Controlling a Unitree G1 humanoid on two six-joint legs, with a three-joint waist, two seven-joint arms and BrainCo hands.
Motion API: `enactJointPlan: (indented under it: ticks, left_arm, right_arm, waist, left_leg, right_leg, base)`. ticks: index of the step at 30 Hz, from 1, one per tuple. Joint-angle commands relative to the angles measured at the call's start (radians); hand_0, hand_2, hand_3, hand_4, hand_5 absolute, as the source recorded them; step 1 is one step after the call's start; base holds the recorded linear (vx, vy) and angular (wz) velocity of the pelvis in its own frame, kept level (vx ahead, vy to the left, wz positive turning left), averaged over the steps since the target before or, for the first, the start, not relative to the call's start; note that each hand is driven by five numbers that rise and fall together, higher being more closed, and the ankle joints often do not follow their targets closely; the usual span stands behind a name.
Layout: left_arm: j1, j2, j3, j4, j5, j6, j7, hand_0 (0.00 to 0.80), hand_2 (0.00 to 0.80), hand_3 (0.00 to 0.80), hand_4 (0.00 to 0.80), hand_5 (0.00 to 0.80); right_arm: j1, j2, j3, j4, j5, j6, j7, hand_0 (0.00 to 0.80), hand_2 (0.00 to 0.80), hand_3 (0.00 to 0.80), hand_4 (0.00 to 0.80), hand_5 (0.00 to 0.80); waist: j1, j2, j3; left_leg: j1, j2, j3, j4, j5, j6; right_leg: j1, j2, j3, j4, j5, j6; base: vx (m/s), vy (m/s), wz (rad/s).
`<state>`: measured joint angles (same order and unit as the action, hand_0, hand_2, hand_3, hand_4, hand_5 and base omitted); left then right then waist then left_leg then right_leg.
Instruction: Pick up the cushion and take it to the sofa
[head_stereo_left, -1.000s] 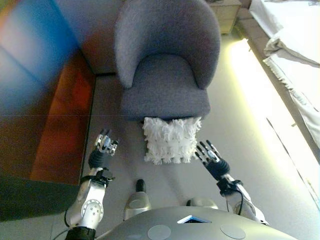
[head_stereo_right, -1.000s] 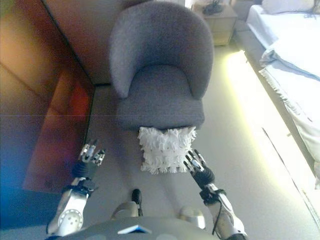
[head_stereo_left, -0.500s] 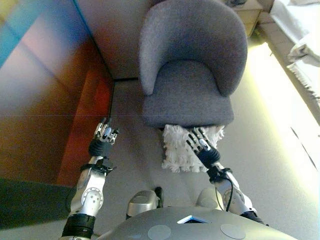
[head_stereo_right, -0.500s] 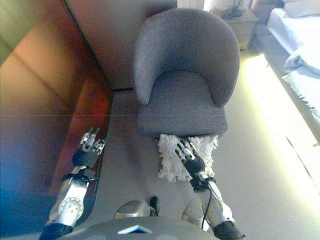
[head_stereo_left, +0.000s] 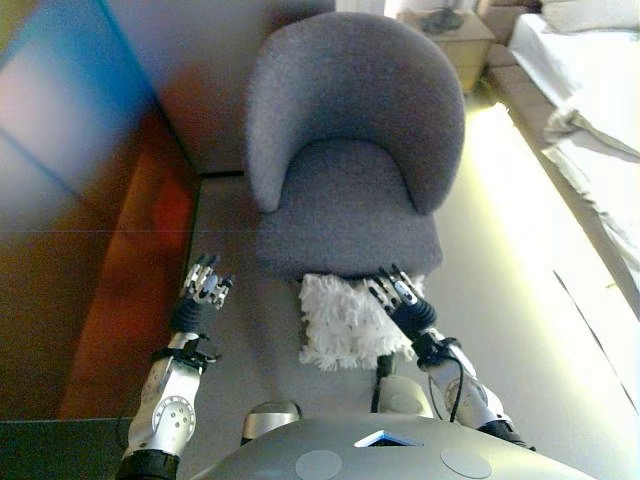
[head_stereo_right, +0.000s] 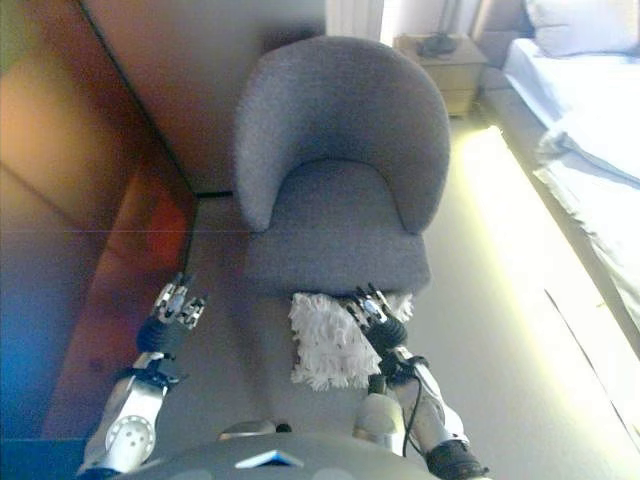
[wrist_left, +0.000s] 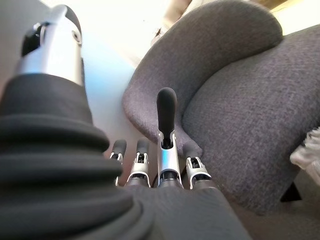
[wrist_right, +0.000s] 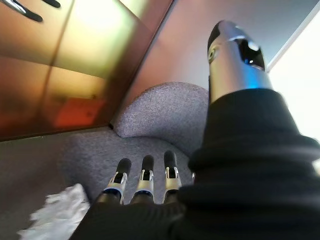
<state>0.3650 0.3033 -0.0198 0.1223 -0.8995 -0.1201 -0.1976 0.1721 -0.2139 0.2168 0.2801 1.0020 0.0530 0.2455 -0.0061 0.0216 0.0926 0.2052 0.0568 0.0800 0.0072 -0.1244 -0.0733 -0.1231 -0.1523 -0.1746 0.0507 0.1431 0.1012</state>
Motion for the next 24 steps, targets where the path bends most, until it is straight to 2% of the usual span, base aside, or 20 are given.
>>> enactJointPlan:
  ticks: [1,3,5,7,9,11,13,15,16,18,19,24]
  left_arm:
    - [-0.05,0.051,0.028,-0.074,-0.018,-0.019,-0.001,0.0,0.0,0.0,0.0,0.0]
    - [-0.053,0.043,0.03,-0.068,-0.032,-0.022,0.011,0.0,0.0,0.0,0.0,0.0]
    - [-0.062,0.025,0.025,-0.069,-0.036,-0.026,0.018,0.0,0.0,0.0,0.0,0.0]
    - [-0.062,0.012,0.022,-0.07,-0.028,-0.027,0.019,0.0,0.0,0.0,0.0,0.0]
    - [-0.058,0.003,0.02,-0.068,-0.026,-0.016,0.006,0.0,0.0,0.0,0.0,0.0]
    - [-0.055,-0.001,0.015,-0.069,-0.014,-0.015,-0.002,0.0,0.0,0.0,0.0,0.0]
    - [-0.048,-0.001,0.011,-0.071,0.005,-0.02,-0.018,0.0,0.0,0.0,0.0,0.0]
    - [-0.046,0.008,0.017,-0.081,-0.006,-0.014,-0.04,0.0,0.0,0.0,0.0,0.0]
    - [-0.049,0.01,0.019,-0.083,-0.01,-0.009,-0.046,0.0,0.0,0.0,0.0,0.0]
    - [-0.063,0.015,0.023,-0.079,-0.012,0.003,-0.066,0.0,0.0,0.0,0.0,0.0]
    - [-0.074,0.016,0.022,-0.067,-0.005,-0.002,-0.068,0.0,0.0,0.0,0.0,0.0]
    - [-0.104,0.032,0.013,-0.047,-0.013,-0.027,-0.057,0.0,0.0,0.0,0.0,0.0]
  right_arm:
    - [-0.037,0.032,0.031,-0.091,-0.01,-0.017,0.008,0.0,0.0,0.0,0.0,0.0]
    - [-0.035,0.019,0.042,-0.1,-0.002,-0.021,0.011,0.0,0.0,0.0,0.0,0.0]
    - [-0.034,0.004,0.039,-0.096,0.0,-0.027,0.017,0.0,0.0,0.0,0.0,0.0]
    - [-0.033,-0.003,0.031,-0.094,-0.018,-0.034,0.02,0.0,0.0,0.0,0.0,0.0]
    - [-0.029,-0.018,0.021,-0.094,-0.036,-0.047,0.016,0.0,0.0,0.0,0.0,0.0]
    - [-0.032,-0.022,0.019,-0.092,-0.042,-0.058,0.011,0.0,0.0,0.0,0.0,0.0]
    - [-0.042,-0.028,0.012,-0.094,-0.04,-0.062,0.01,0.0,0.0,0.0,0.0,0.0]
    - [-0.038,-0.035,0.001,-0.111,-0.049,-0.071,0.003,0.0,0.0,0.0,0.0,0.0]
    - [-0.035,-0.036,-0.004,-0.116,-0.052,-0.076,0.001,0.0,0.0,0.0,0.0,0.0]
    - [-0.029,-0.033,-0.013,-0.118,-0.047,-0.091,-0.001,0.0,0.0,0.0,0.0,0.0]
    - [-0.022,-0.026,-0.012,-0.117,-0.047,-0.096,-0.003,0.0,0.0,0.0,0.0,0.0]
    - [-0.023,-0.008,-0.008,-0.115,-0.049,-0.1,-0.001,0.0,0.0,0.0,0.0,0.0]
  waist:
    - [-0.017,-0.066,-0.009]
    - [-0.027,-0.055,-0.017]
    - [-0.03,-0.056,-0.02]
    - [-0.029,-0.056,-0.022]
    - [-0.021,-0.057,-0.018]
    - [-0.016,-0.053,-0.015]
    - [-0.005,-0.039,-0.009]
    - [0.008,-0.014,-0.002]
    - [0.01,-0.011,0.002]
    - [0.007,-0.01,0.003]
    - [-0.001,-0.012,-0.004]
    - [-0.009,-0.017,-0.01]
  left_leg:
    - [0.006,-0.013,-0.008,0.175,-0.06,0.043]
    - [-0.014,0.042,0.007,0.243,0.049,0.008]
    - [-0.06,0.065,0.018,0.342,0.13,-0.013]
    - [-0.102,0.056,0.021,0.432,0.159,-0.02]
    - [-0.158,0.058,0.027,0.461,0.165,-0.019]
    - [-0.167,0.065,0.033,0.416,0.159,-0.018]
    - [-0.165,0.07,0.031,0.294,0.166,-0.022]
    - [-0.176,0.079,0.019,0.126,0.194,-0.039]
    - [-0.18,0.078,0.021,0.098,0.194,-0.042]
    - [-0.183,0.076,0.043,0.075,0.166,-0.04]
    - [-0.166,0.068,0.054,0.06,0.132,-0.034]
    - [-0.147,0.043,0.089,0.068,0.084,-0.011]
  right_leg:
    - [-0.063,-0.073,0.034,0.055,0.021,0.082]
    - [-0.049,-0.043,0.022,0.085,-0.034,0.048]
    - [-0.014,-0.033,0.0,0.081,-0.063,0.013]
    - [0.01,-0.031,-0.012,0.081,-0.089,-0.015]
    - [0.034,-0.035,-0.015,0.078,-0.104,-0.03]
    - [0.045,-0.039,-0.017,0.078,-0.111,-0.029]
    - [0.065,-0.037,-0.013,0.07,-0.119,-0.019]
    - [0.095,-0.031,-0.005,0.057,-0.134,-0.002]
    - [0.107,-0.035,-0.004,0.053,-0.139,0.005]
    - [0.123,-0.051,-0.01,0.049,-0.143,0.019]
    - [0.131,-0.06,-0.013,0.043,-0.139,0.026]
    - [0.148,-0.081,-0.009,0.008,-0.11,0.053]
  base:
    - [0.321,-0.271,-0.12]
    - [0.258,-0.242,-0.07]
    - [0.237,-0.216,-0.03]
    - [0.214,-0.152,0.07]
    - [0.169,-0.071,0.17]
    - [0.112,0.04,0.12]
    - [0.114,0.11,0.16]
    - [0.087,0.158,0.22]
    - [0.063,0.163,0.17]
    - [0.046,0.141,0.14]
    - [0.048,0.133,0.03]
    - [0.055,0.109,0.0]
